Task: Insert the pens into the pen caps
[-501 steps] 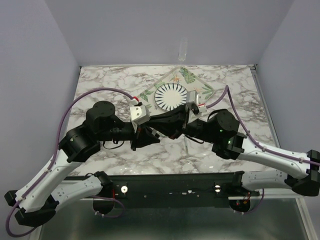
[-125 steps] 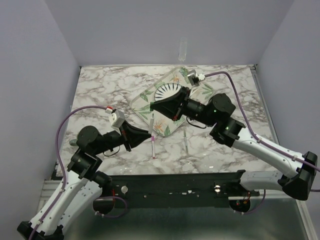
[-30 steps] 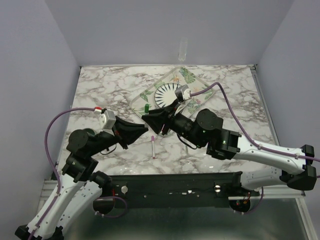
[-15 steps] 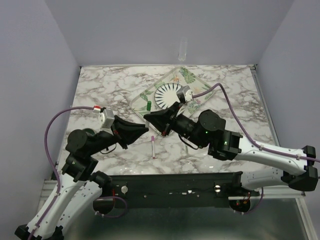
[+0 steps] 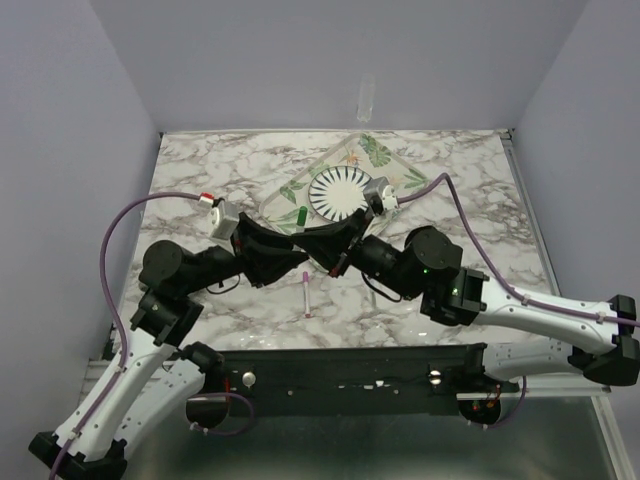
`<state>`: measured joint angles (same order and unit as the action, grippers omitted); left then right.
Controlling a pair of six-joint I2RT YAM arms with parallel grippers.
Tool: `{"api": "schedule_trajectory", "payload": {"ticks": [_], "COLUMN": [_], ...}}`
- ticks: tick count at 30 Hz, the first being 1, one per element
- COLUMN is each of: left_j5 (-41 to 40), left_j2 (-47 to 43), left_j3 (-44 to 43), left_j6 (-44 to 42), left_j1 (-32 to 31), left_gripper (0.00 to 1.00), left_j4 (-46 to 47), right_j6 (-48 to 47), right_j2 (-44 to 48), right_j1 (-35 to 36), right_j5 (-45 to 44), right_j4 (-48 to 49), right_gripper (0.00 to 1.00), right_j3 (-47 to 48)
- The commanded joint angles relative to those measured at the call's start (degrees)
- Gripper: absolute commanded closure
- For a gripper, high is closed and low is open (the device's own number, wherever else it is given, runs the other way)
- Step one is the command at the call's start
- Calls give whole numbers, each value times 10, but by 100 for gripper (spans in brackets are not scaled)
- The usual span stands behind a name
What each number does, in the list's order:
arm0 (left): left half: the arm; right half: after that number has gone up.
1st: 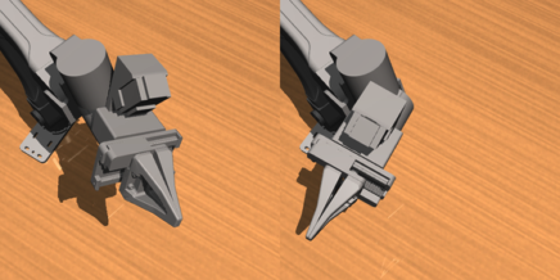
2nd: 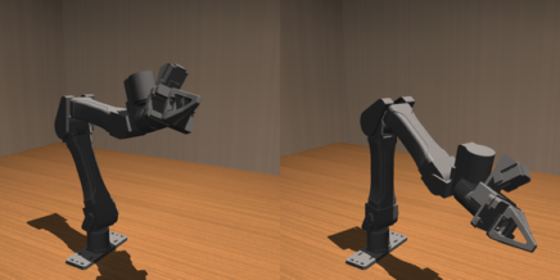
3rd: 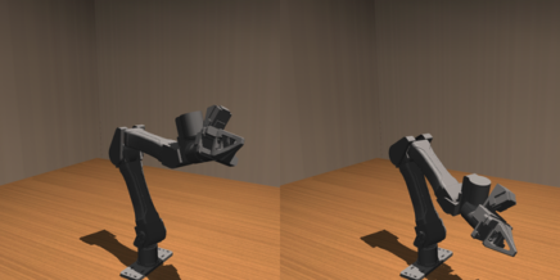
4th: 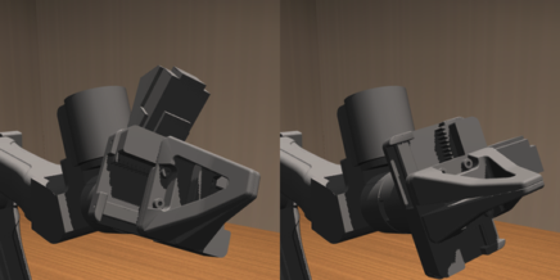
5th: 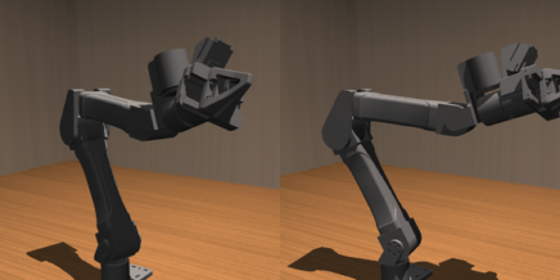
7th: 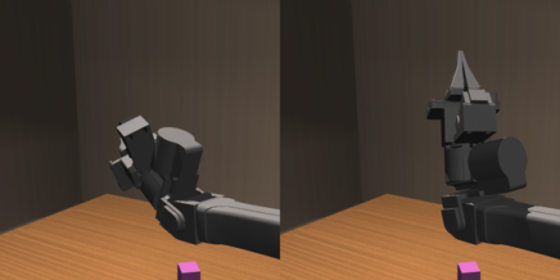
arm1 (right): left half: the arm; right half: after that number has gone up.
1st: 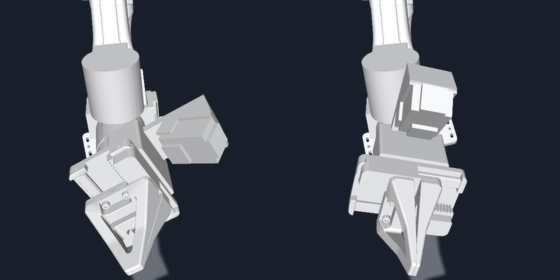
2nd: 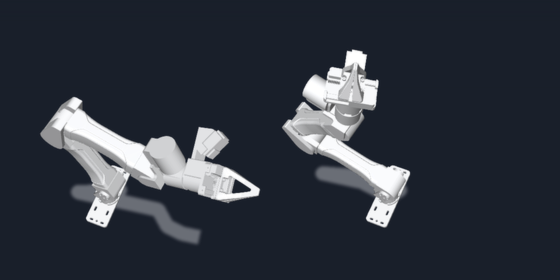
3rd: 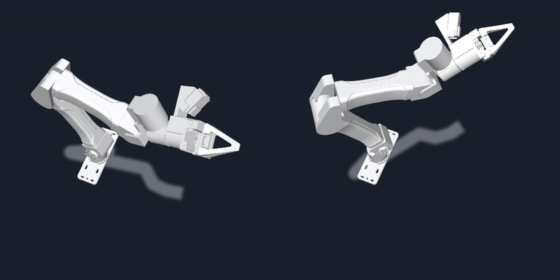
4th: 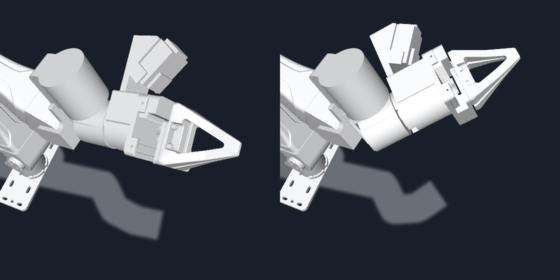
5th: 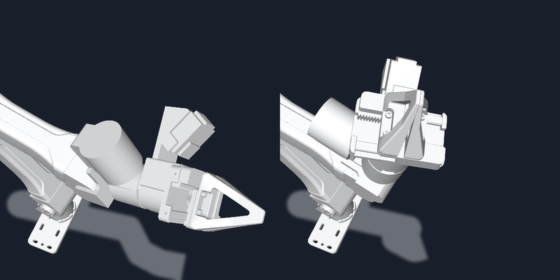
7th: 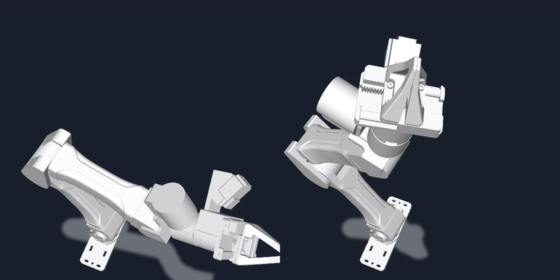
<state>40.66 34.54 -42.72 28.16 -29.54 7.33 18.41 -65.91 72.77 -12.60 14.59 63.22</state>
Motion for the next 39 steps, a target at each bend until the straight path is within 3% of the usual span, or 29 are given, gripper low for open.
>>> {"api": "schedule_trajectory", "payload": {"ticks": [1, 4, 6, 7, 10, 11, 12, 15, 18, 21, 26, 39], "left_j5": [16, 24, 38, 53, 57, 56, 56, 59, 59, 61, 67, 75], "left_j2": [18, 26, 32, 33, 34, 31, 27, 18, 8, -2, -18, -38], "left_j3": [-29, -35, -34, -32, -28, -23, -18, -6, 4, 12, 22, 12], "left_j6": [5, 4, 10, 14, 16, 15, 16, 12, 4, -1, 5, 46], "left_j1": [0, 0, 0, 0, 0, 0, 0, 0, 0, 0, 0, 0], "left_gripper": [56, 58, 65, 80, 100, 100, 100, 100, 100, 100, 100, 100], "left_j4": [37, 40, 57, 64, 73, 74, 84, 95, 94, 91, 86, 53], "right_j6": [13, 12, 11, 10, 12, 12, 16, 18, 16, 10, -6, -34], "right_j2": [17, 22, 25, 27, 29, 28, 26, 27, 42, 39, 15, -80], "right_j1": [9, 9, 9, 9, 9, 9, 9, 9, 9, 8, -6, -44], "right_j5": [43, 45, 46, 46, 50, 53, 53, 57, 56, 36, 43, 171], "right_j4": [24, 30, 28, 29, 30, 16, 5, -35, -54, -102, -176, -217], "right_gripper": [99, 99, 99, 99, 98, 93, 73, 40, 21, 12, 11, 33], "right_j3": [-16, -22, -23, -27, -28, -19, -12, 10, 23, 54, 145, 277]}}
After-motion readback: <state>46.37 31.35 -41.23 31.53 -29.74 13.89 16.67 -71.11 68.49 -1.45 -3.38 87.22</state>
